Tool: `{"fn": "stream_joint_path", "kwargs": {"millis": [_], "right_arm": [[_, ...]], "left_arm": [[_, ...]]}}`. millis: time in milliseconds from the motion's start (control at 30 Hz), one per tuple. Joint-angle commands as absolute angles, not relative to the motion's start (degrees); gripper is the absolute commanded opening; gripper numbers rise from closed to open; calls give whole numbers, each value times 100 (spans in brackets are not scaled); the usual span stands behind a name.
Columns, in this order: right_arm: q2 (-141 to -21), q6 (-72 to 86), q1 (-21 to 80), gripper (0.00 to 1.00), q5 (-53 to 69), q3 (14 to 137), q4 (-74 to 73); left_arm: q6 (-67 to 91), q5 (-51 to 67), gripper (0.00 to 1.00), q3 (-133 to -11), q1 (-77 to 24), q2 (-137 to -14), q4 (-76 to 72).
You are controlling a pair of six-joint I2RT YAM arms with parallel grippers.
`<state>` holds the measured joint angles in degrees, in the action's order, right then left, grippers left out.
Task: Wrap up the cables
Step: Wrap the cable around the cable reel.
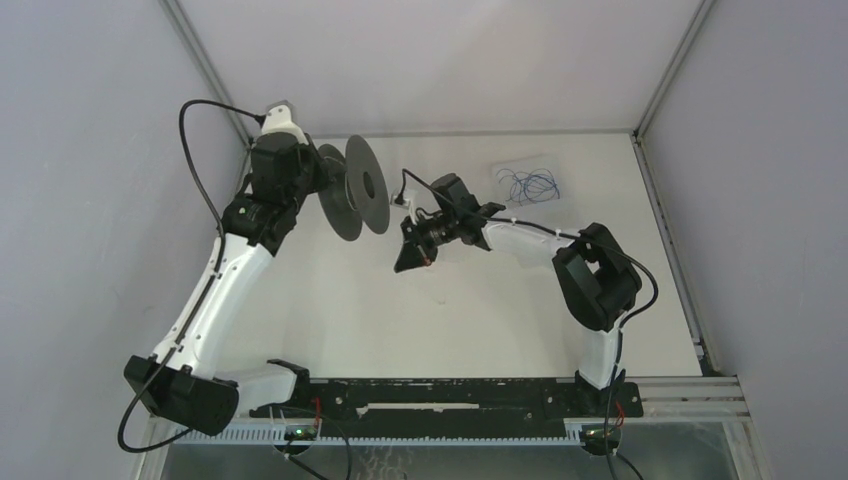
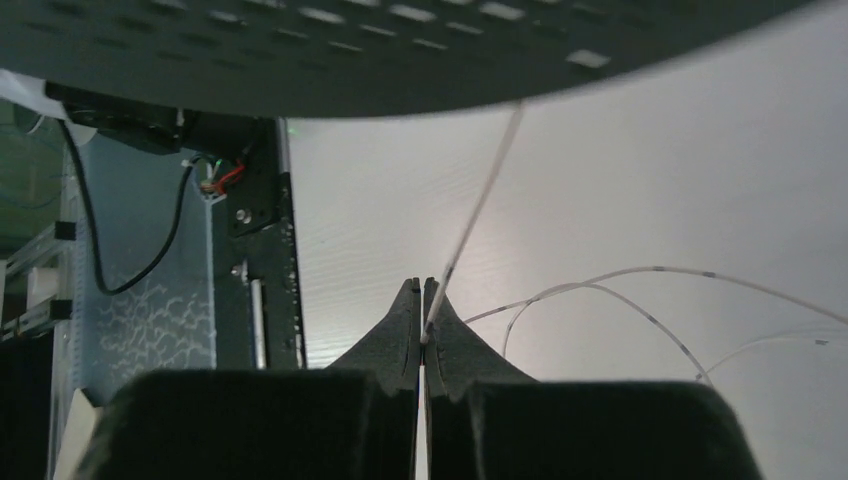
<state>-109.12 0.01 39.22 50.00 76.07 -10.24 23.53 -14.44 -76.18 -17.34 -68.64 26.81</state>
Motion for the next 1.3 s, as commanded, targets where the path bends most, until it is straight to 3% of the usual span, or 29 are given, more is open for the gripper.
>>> {"fn": "stream_joint_path", "kwargs": {"millis": [0,600,1267], "right_arm": [[-10390,230,4323,1,5435,7565,-1029],[-10239,573,4526,8,6524,9166,-2234],[-10406,837,3962,8,5978,11109,-3175]], "left_arm": [[2319,-2233,0,-7806,-1634,-6865,1645],[1678,-2746,0,-7107,-1689,-6867,950],[430,-2933,0,-6198,-2330,-6433,97]]}}
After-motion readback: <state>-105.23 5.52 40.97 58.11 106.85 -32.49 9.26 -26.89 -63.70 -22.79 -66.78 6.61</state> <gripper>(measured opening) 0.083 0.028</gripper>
